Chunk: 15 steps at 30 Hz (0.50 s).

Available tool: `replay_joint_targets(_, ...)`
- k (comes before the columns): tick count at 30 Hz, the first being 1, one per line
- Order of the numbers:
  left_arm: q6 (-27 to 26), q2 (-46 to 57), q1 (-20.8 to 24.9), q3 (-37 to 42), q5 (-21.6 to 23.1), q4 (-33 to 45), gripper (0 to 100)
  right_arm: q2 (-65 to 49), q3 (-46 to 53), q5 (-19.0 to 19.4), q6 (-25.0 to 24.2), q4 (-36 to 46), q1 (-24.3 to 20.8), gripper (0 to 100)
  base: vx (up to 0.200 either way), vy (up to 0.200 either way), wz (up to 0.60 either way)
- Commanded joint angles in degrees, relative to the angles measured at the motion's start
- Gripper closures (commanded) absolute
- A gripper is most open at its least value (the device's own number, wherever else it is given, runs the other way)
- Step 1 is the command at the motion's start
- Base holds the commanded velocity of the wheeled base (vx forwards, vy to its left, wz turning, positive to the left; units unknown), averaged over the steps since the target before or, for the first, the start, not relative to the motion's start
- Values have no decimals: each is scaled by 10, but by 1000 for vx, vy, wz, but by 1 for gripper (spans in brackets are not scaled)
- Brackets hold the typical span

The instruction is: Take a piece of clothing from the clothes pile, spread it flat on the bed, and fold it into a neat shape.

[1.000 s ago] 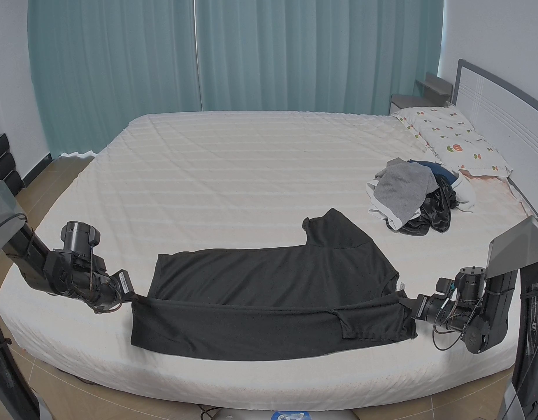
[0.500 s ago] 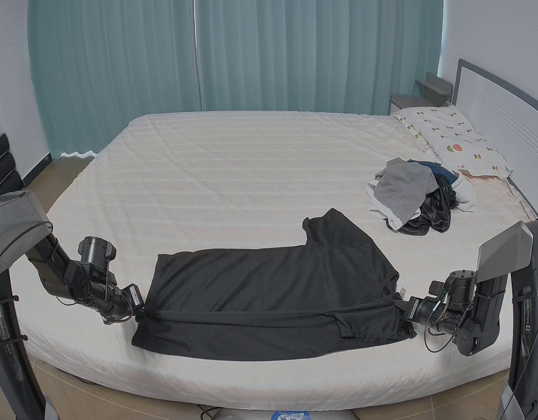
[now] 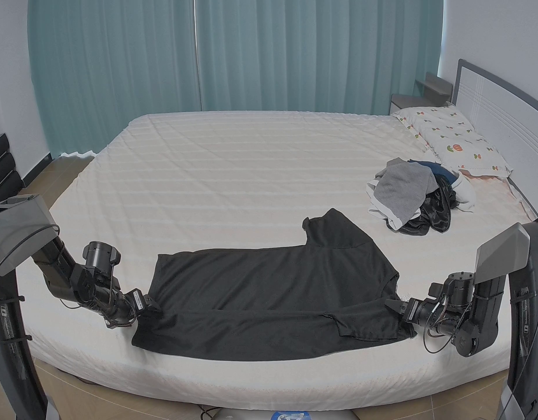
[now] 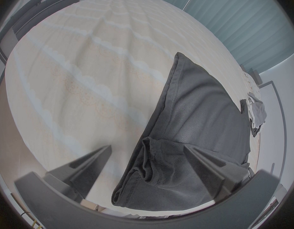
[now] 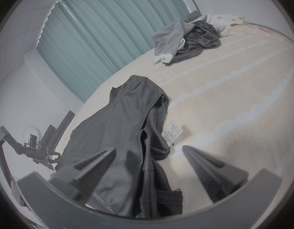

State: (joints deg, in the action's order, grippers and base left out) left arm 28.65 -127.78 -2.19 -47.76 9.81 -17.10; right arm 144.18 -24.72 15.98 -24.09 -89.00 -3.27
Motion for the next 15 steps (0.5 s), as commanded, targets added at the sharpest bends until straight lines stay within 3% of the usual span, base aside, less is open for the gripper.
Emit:
replay_joint_targets(1,1,2,0,3,2,1,0,-17,15,0,-14,-6,3,0,0,0,0)
replay_joint_targets(8,1,57,-6,7,21,1,0,-51,13,2,-112,-6,16,0,0,0,0)
replay_joint_targets(15,20,63,-6,0,20,1,0,-51,12,1,-124,-6,16,0,0,0,0)
